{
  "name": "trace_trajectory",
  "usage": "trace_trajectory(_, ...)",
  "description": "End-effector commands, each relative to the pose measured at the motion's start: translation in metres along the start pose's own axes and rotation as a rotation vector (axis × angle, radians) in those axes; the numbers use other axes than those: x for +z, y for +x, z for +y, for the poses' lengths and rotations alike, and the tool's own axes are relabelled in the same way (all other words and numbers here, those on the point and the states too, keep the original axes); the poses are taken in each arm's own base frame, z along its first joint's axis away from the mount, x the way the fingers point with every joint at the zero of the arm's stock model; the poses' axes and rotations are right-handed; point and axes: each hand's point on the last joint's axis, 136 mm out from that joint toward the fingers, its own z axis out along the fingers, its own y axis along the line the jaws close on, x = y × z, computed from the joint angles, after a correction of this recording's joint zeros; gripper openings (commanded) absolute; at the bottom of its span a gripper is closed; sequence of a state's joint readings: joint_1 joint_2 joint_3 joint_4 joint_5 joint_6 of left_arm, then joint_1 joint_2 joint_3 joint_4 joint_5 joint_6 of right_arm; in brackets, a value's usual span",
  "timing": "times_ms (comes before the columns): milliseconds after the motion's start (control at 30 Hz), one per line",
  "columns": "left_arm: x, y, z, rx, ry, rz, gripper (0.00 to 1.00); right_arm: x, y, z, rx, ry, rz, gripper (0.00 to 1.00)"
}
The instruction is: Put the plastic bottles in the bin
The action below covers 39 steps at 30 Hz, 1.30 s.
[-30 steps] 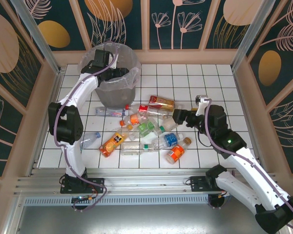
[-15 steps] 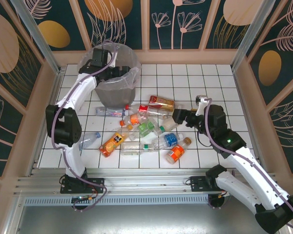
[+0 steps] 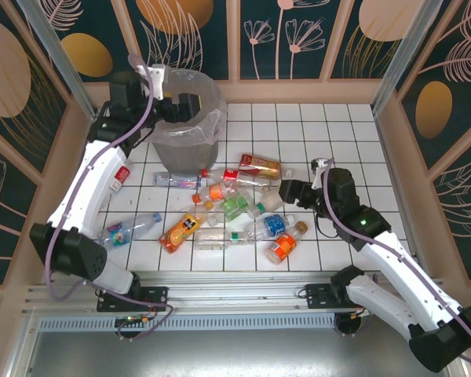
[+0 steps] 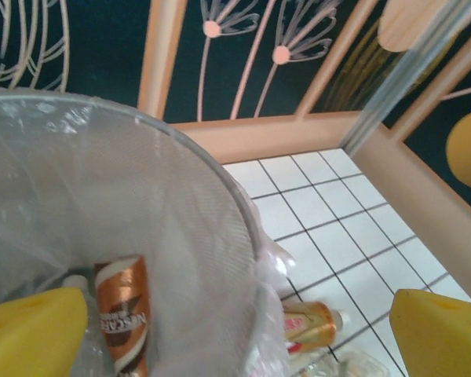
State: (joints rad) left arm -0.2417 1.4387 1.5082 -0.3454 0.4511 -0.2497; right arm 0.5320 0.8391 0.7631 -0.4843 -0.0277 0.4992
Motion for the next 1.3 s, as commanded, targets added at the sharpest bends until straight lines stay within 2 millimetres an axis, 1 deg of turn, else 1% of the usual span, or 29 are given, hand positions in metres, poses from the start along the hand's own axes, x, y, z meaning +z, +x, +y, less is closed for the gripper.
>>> trace_trajectory(0,-0.017,0.018,-0.035,-0.021,0.187,0.026,0.99,0.002,0.02,-0.024,0.076,0.125,0.078,0.75)
trace_trajectory(67,-0.029,0.035,-0.049,-0.039,0.258,0.046,0.98,0.002,0.029,-0.037,0.119,0.184,0.103,0.72)
trace_trajectory(167,-0.046,0.057,-0.068,-0.053,0.337,0.064,0.99,0.003,0.045,-0.052,0.182,0.251,0.142,0.71)
trace_trajectory(267,-0.057,0.084,-0.088,-0.068,0.411,0.101,0.98,0.003,0.063,-0.062,0.243,0.294,0.183,0.69)
trace_trajectory(300,-0.059,0.092,-0.095,-0.064,0.43,0.111,0.98,0.004,0.068,-0.065,0.259,0.304,0.199,0.69)
trace_trajectory(367,-0.057,0.114,-0.109,-0.067,0.471,0.156,0.99,0.004,0.08,-0.071,0.293,0.325,0.226,0.68)
trace_trajectory(433,-0.055,0.132,-0.119,-0.071,0.496,0.2,0.99,0.003,0.091,-0.078,0.318,0.356,0.253,0.66)
trace_trajectory(500,-0.052,0.145,-0.125,-0.068,0.51,0.228,0.98,0.002,0.1,-0.084,0.346,0.383,0.27,0.64)
trace_trajectory(567,-0.049,0.159,-0.126,-0.067,0.513,0.25,0.99,0.004,0.108,-0.087,0.374,0.383,0.281,0.63)
trace_trajectory(667,-0.046,0.169,-0.129,-0.073,0.536,0.259,0.99,0.007,0.114,-0.089,0.408,0.382,0.284,0.61)
trace_trajectory(767,-0.044,0.172,-0.134,-0.076,0.56,0.269,0.98,0.012,0.12,-0.092,0.431,0.387,0.287,0.61)
trace_trajectory(867,-0.041,0.176,-0.133,-0.069,0.56,0.278,0.98,0.017,0.125,-0.094,0.45,0.383,0.29,0.61)
trace_trajectory(1167,-0.034,0.184,-0.133,-0.074,0.571,0.299,0.99,0.039,0.133,-0.098,0.483,0.369,0.274,0.61)
trace_trajectory(1267,-0.031,0.186,-0.132,-0.078,0.567,0.307,0.99,0.044,0.133,-0.098,0.486,0.363,0.269,0.61)
